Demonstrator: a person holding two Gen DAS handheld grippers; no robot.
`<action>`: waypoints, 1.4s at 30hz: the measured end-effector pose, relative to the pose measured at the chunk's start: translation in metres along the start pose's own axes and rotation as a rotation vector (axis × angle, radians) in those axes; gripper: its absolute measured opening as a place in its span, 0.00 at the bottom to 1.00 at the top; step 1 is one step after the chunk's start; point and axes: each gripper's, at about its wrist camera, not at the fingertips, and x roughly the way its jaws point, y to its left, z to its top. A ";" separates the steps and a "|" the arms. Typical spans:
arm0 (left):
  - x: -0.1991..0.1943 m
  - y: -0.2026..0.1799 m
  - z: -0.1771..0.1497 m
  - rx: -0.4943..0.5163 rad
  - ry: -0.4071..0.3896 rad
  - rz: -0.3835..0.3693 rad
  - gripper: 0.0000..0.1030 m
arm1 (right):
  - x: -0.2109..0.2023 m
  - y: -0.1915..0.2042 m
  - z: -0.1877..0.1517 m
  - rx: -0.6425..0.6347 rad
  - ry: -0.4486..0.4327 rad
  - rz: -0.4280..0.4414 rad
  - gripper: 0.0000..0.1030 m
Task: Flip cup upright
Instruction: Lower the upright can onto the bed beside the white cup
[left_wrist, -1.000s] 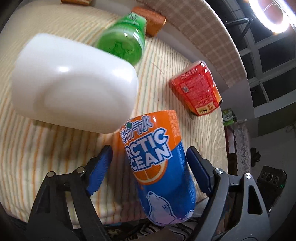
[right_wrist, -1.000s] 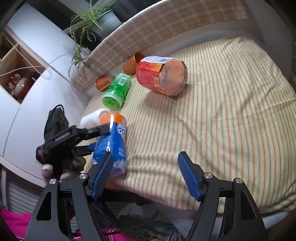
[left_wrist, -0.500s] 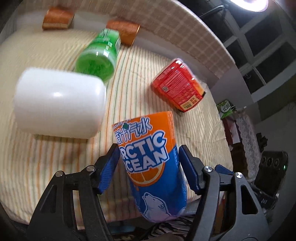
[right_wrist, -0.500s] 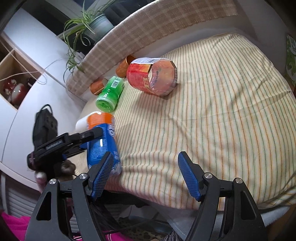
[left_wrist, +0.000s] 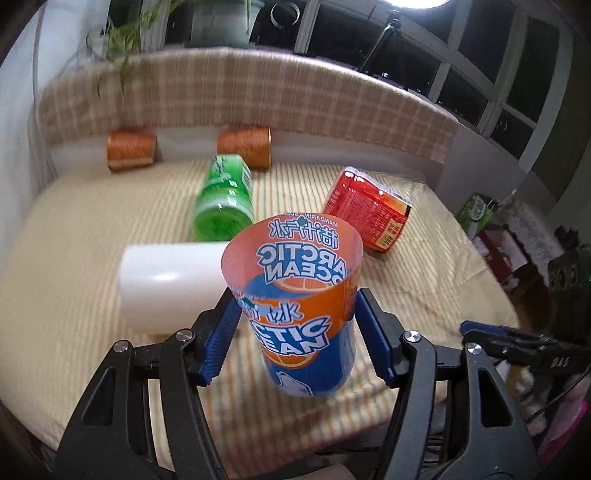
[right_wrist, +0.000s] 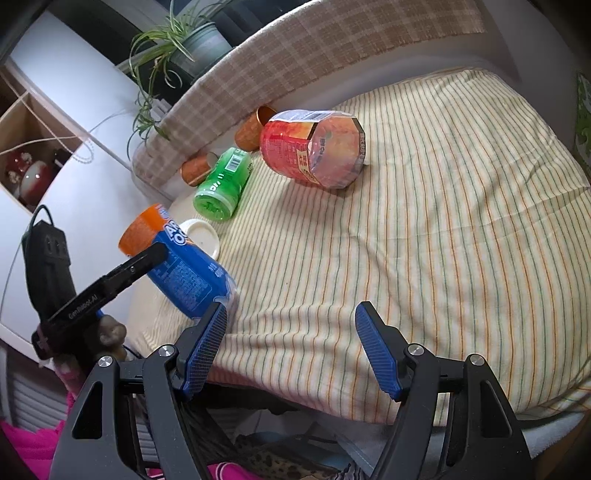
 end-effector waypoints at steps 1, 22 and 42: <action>-0.001 -0.003 -0.001 0.029 -0.018 0.022 0.63 | 0.000 -0.001 0.001 0.003 -0.001 0.000 0.70; 0.002 -0.025 -0.014 0.169 -0.073 0.089 0.63 | -0.003 0.011 0.001 -0.046 -0.034 -0.040 0.70; -0.002 -0.022 -0.023 0.141 -0.007 -0.013 0.79 | -0.007 0.033 -0.002 -0.137 -0.083 -0.104 0.70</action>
